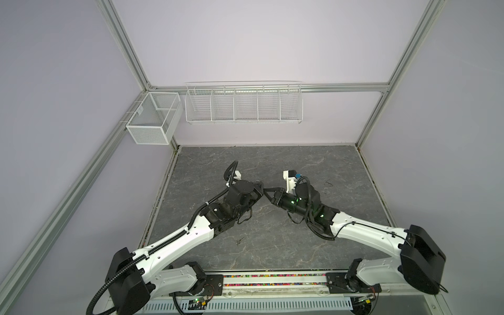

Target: Unlock with the key

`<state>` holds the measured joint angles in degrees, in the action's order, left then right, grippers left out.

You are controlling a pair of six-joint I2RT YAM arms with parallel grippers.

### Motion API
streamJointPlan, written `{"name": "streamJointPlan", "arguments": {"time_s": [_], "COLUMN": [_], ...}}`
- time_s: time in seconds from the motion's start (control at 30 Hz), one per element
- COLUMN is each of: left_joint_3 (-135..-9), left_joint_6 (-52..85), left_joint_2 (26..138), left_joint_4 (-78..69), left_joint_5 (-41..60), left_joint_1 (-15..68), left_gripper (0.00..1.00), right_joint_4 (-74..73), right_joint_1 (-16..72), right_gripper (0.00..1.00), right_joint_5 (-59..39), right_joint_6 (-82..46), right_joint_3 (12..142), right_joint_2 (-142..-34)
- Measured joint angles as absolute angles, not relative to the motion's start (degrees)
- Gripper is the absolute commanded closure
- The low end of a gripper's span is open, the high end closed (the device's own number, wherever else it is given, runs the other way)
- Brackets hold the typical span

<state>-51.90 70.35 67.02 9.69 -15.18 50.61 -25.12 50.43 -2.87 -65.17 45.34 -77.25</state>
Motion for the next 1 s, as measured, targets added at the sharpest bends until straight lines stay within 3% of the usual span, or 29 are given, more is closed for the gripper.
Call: {"name": "streamJointPlan", "arguments": {"time_s": [1.0], "left_joint_3": [-49.84], "left_joint_6": [75.26], "left_joint_2": [66.26], "left_joint_4": [1.76], "left_joint_5": [-14.72], "left_joint_1": [49.87], "left_gripper": [1.0], "right_joint_4": [-30.74], "right_joint_1": [49.91], "right_gripper": [0.94], "right_joint_5": [-2.63], "right_joint_6": [-75.11], "right_joint_3": [45.08], "right_joint_2": [-77.08]}}
